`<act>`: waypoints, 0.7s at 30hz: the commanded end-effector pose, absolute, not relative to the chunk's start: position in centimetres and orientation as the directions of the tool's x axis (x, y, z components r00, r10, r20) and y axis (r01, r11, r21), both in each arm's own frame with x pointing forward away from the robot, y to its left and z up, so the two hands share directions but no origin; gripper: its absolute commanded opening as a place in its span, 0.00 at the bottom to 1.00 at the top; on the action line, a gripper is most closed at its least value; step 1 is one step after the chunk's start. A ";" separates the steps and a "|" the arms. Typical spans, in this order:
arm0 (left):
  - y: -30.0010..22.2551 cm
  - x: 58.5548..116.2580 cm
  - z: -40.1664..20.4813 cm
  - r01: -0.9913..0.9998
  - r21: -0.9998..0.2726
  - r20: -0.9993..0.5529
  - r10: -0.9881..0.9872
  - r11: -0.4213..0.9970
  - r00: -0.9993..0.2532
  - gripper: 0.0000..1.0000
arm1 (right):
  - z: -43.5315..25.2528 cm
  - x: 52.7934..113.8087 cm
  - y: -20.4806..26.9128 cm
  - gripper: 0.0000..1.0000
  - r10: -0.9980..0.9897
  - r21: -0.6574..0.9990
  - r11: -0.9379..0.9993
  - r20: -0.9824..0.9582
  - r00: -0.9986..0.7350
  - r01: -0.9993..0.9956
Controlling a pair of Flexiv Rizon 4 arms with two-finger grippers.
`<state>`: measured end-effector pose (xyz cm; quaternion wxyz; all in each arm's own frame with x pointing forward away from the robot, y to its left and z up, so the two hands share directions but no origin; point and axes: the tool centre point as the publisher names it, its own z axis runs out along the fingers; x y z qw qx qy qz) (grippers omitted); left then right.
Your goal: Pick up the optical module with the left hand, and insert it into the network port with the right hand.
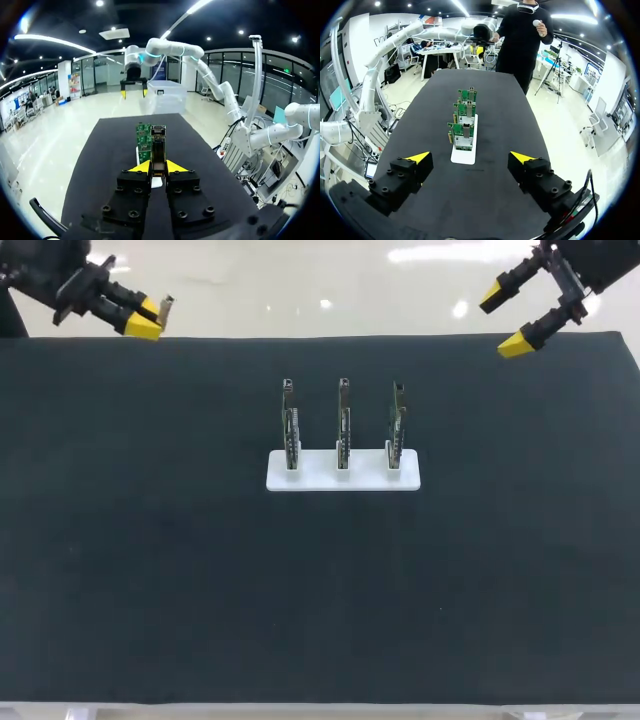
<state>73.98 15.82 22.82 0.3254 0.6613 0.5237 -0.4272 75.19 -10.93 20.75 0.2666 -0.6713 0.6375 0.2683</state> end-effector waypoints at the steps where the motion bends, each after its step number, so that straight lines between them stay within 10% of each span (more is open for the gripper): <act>1: 16.3 72.2 22.3 0.996 0.071 -0.921 0.379 -0.054 0.086 0.00 | 20.7 75.2 -10.9 1.00 -0.712 -0.016 -0.046 -0.701 0.044 -0.999; 21: 14.7 72.1 23.1 0.988 0.138 -0.967 0.206 -0.063 0.148 0.00 | 20.7 75.2 -10.9 1.00 -0.712 -0.016 -0.046 -0.701 0.044 -0.999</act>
